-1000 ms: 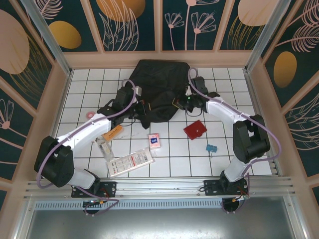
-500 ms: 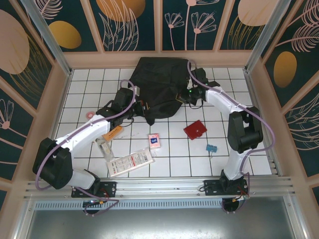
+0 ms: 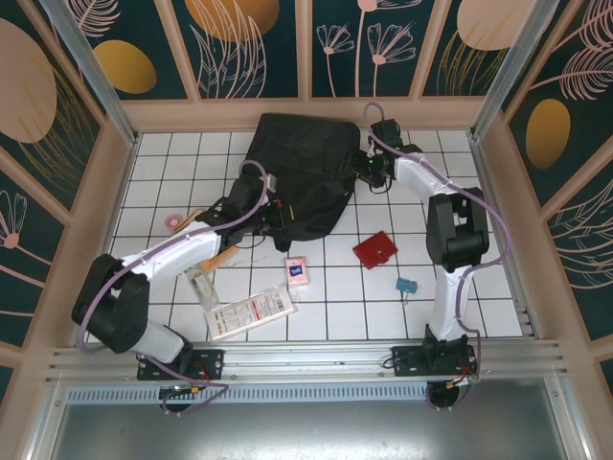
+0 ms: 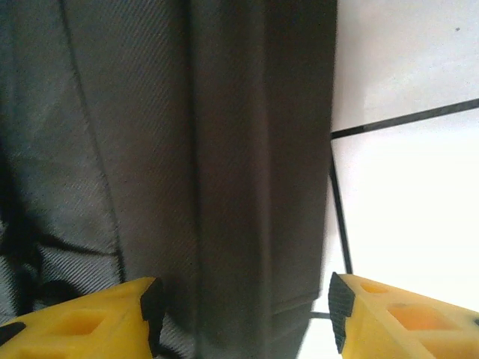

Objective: Pack books, pencil case, and school supplies into a backpack

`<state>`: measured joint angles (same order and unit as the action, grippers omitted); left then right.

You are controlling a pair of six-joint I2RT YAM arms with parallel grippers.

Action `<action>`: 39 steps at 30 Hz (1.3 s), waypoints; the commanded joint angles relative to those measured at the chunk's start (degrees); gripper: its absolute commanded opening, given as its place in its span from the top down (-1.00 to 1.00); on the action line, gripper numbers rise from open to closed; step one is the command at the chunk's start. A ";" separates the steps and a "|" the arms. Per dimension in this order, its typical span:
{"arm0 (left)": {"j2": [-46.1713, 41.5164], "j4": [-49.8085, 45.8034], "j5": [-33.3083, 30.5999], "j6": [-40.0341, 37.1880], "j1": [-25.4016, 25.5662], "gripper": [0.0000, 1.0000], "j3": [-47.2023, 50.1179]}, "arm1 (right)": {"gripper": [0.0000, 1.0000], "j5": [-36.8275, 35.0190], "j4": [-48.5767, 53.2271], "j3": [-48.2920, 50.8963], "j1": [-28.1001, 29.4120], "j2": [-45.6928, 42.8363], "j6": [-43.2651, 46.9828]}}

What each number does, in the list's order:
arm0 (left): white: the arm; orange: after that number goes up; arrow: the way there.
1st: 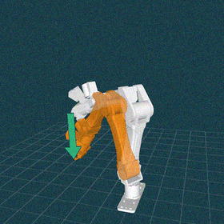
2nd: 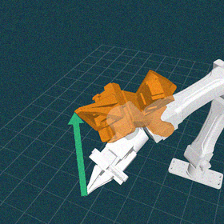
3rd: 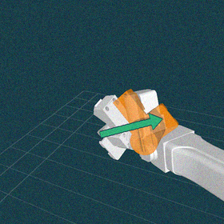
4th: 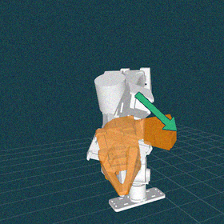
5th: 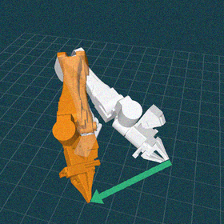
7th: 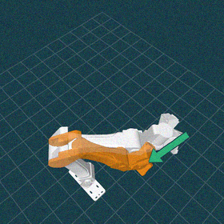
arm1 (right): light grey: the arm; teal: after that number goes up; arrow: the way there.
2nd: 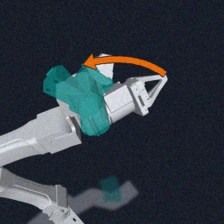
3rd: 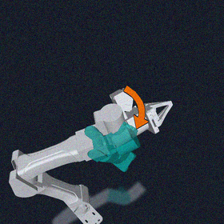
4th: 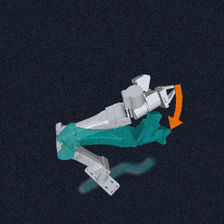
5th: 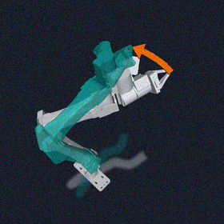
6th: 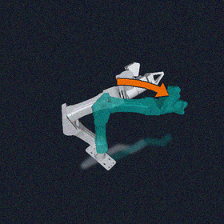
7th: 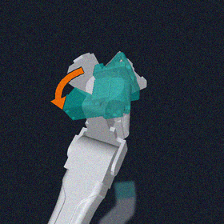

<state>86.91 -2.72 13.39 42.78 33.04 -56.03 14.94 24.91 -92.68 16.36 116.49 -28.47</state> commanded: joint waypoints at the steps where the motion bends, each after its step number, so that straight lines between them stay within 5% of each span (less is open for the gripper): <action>1: 2.40 7.60 4.16 3.53 1.39 1.00 -5.57 | -0.22 -7.21 0.82 2.92 2.35 -10.17 -3.44; 5: 6.78 9.84 5.89 4.42 4.52 1.00 -9.88 | -0.22 -11.49 2.46 11.67 1.71 -21.87 -7.11; 9: 10.82 13.05 7.35 7.41 5.71 1.00 -11.44 | -0.24 -6.88 -1.33 23.28 1.72 -31.63 -12.62; 16: 13.19 14.33 7.20 8.21 5.99 1.00 -12.61 | 0.11 1.58 -19.54 43.57 3.47 -41.64 -35.69; 26: 12.45 14.33 6.39 8.03 6.04 1.00 -10.51 | 0.05 4.17 -26.80 41.69 8.78 -36.71 -43.34; 34: 11.61 13.10 5.27 6.80 5.93 1.00 -11.03 | 0.34 1.72 -23.13 41.47 9.69 -33.77 -43.75; 39: 11.61 12.55 5.05 6.35 5.98 1.00 -10.85 | 0.31 3.37 -23.60 41.69 9.91 -31.38 -44.01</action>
<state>100.18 7.03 18.83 50.00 39.00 -66.13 17.65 0.89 -50.63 25.87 83.09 -72.03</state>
